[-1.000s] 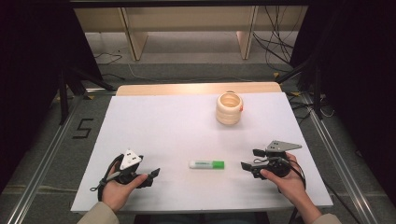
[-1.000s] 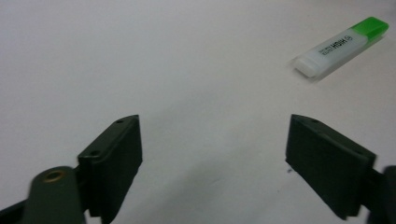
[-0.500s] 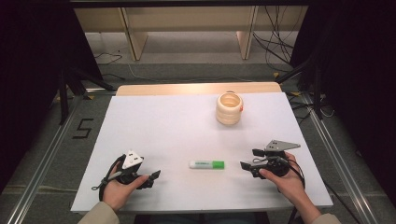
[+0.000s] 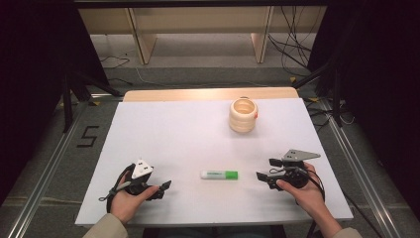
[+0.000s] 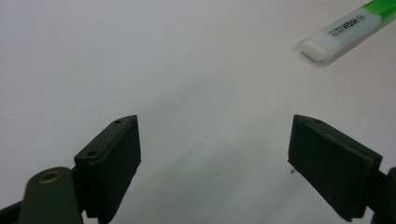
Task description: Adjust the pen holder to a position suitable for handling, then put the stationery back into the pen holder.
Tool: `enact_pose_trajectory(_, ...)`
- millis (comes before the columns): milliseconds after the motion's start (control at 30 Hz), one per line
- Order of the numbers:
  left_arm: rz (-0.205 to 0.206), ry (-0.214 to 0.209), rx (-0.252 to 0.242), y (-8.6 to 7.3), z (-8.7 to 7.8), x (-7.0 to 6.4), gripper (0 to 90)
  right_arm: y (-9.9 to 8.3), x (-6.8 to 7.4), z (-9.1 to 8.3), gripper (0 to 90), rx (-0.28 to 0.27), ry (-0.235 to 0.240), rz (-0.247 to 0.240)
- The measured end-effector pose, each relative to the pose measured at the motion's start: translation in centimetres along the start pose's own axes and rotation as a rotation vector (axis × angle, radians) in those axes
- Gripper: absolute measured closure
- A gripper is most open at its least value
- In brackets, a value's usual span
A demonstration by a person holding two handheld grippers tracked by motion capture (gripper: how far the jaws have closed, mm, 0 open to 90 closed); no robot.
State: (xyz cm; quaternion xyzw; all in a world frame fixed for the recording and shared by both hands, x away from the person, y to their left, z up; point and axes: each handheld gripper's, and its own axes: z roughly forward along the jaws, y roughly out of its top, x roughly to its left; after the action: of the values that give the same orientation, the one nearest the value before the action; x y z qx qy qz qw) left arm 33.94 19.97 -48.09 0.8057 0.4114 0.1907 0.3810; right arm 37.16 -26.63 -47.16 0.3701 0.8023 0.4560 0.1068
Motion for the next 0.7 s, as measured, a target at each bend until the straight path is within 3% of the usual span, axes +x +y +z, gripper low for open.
enact_pose_trajectory(700, -0.005, -0.024, -0.016, 0.30, 0.39, -0.50, 20.6, 0.10, 0.06, 0.29, 20.4, 0.004, 0.000, -0.001)
